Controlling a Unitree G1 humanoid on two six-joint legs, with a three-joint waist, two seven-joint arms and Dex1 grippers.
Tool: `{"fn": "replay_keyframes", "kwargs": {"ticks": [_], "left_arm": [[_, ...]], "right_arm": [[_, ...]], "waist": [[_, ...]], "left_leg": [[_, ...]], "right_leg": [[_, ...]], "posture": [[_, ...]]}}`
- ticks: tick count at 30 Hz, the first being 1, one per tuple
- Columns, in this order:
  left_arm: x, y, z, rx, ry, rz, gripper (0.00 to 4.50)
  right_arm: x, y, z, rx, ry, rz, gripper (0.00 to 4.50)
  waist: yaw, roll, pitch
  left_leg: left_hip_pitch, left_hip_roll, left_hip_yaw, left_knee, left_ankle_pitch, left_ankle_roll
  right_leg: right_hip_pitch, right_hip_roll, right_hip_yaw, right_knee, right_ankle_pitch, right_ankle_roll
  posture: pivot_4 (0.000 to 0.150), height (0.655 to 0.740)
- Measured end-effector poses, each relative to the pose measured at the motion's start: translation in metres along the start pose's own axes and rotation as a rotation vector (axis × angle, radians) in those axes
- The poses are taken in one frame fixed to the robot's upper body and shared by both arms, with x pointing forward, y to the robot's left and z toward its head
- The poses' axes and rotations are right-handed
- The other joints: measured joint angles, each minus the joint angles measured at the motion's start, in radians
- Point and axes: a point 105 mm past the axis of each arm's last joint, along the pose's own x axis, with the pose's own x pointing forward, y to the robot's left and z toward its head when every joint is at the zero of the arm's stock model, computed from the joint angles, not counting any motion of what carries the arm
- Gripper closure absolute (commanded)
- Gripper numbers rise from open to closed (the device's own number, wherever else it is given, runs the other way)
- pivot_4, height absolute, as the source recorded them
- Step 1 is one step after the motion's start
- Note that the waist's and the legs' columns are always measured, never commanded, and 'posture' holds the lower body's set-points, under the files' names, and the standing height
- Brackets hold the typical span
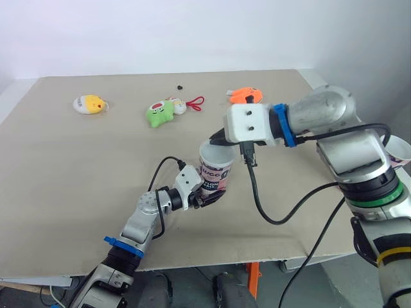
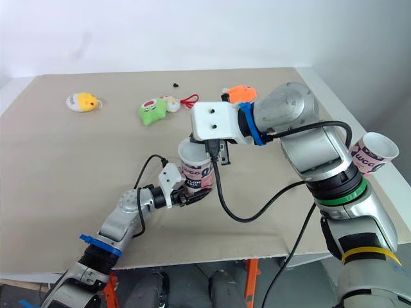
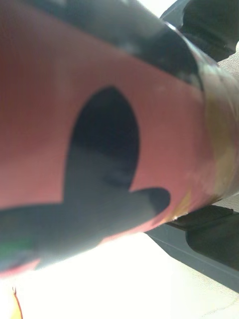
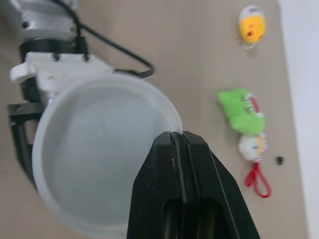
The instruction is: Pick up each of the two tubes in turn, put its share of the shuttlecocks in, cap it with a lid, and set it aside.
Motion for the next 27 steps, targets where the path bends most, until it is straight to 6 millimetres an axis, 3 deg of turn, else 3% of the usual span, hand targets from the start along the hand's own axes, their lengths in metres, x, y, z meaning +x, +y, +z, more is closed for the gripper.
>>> {"fn": "replay_keyframes", "kwargs": {"ticks": [27], "left_arm": [[0.0001,-0.0006,0.0001,-0.001,0.002,-0.003,1.53]], "right_arm": [[-0.0004,0.0031,-0.0006,0.023,0.0,0.027,4.46]], "waist": [[0.0,0.0,0.0]], "left_leg": [[-0.001,0.0,0.0,0.0,0.0,0.0]], "right_leg": [[0.0,0.0,0.0,0.0,0.0,0.001]], "posture": [[0.15,0.74]]}}
